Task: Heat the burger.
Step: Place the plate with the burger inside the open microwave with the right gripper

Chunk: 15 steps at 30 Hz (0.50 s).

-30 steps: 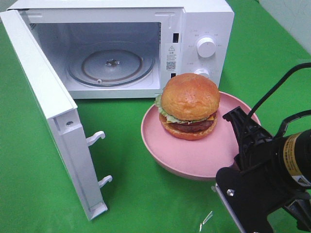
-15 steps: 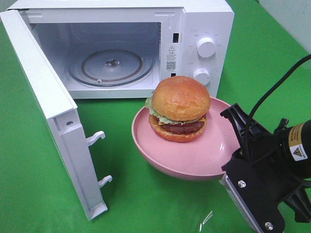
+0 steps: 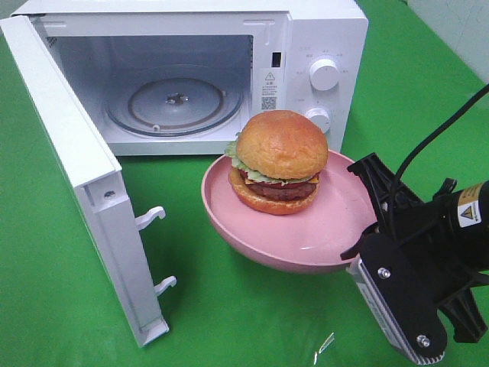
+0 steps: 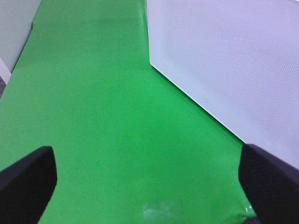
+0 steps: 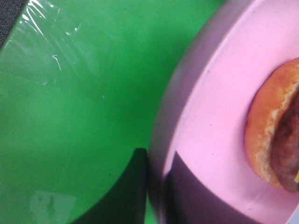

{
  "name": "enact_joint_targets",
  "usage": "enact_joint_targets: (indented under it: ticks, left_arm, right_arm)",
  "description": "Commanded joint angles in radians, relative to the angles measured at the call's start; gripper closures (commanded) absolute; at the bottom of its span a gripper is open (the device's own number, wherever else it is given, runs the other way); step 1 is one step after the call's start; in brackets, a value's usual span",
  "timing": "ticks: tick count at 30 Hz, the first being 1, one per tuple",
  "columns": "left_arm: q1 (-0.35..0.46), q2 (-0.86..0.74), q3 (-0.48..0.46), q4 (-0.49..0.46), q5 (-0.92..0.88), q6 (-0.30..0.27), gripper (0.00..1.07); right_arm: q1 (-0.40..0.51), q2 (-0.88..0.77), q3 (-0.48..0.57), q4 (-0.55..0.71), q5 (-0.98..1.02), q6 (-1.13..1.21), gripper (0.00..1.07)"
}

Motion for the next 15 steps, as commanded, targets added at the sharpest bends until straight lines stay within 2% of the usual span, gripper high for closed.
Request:
enact_joint_targets:
  ticks: [1, 3, 15]
  left_arm:
    - [-0.001, -0.017, 0.003, 0.002, -0.016, -0.004, 0.09]
    - [-0.001, -0.017, 0.003, 0.002, -0.016, -0.004, 0.09]
    - [-0.001, -0.017, 0.003, 0.002, -0.016, -0.004, 0.09]
  right_arm:
    - [-0.007, -0.009, -0.011, -0.041, -0.066, -0.001, 1.04]
    - [-0.004, -0.009, -0.011, -0.147, -0.088, 0.068, 1.04]
    - [-0.004, 0.002, -0.025, -0.219, -0.105, 0.113, 1.03]
